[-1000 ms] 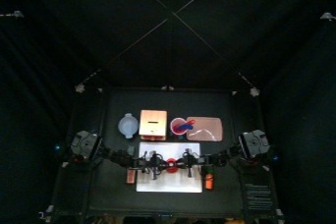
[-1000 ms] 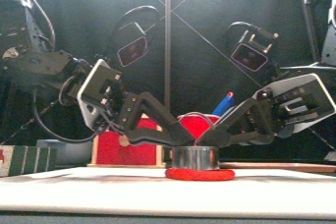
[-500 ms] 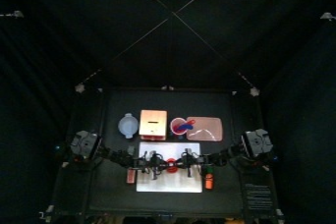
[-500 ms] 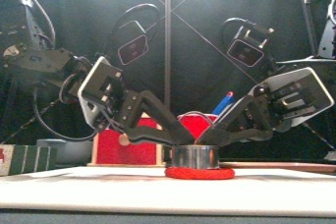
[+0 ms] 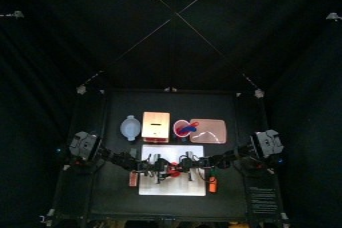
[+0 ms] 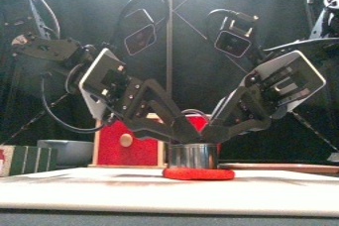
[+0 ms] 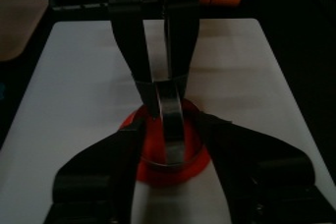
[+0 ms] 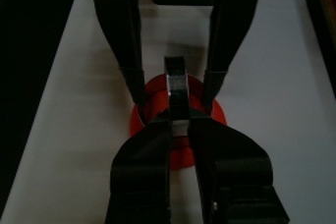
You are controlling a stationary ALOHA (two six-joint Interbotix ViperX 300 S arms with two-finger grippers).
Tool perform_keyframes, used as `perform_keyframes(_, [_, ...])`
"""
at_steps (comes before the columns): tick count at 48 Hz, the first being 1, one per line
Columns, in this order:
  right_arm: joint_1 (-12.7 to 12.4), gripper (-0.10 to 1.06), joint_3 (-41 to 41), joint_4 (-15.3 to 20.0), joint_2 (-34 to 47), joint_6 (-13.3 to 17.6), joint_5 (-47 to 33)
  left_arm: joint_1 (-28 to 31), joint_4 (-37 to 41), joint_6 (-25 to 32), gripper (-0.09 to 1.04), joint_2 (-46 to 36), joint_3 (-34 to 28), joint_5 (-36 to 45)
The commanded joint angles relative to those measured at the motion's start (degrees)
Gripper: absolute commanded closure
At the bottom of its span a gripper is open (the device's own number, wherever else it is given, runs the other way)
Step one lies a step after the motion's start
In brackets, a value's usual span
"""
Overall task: Get the cutter from the drawer then cut the dough then place the extra dough in the bowl
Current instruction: Cut the dough
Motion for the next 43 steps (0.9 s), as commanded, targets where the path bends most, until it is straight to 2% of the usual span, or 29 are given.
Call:
perform_keyframes(1, [-0.09,0.46,-1.49,0.18,-2.29,0.18,1.05,0.00,-0.88,1.14,0.03,-2.72,-2.02,-0.26])
perform_keyframes(18, [0.09,0.26,-3.25,0.18,-4.83,0.53,2.64,0.00,-2.11,6.06,0.02,-8.26,-0.62,-1.67])
perform_keyframes(27, [0.00,0.23,-4.04,0.18,-6.15,0.44,5.62,0.00,-3.78,8.35,0.03,-10.99,2.11,-2.90])
perform_keyframes(35, [-0.09,0.23,-5.98,0.18,-7.29,0.88,13.80,-0.18,-6.50,10.90,0.07,-13.10,6.24,-6.68])
perform_keyframes(43, [-0.70,0.23,-10.37,-0.09,-8.53,0.88,26.02,-0.18,-7.82,12.39,0.22,-12.66,9.05,-8.00])
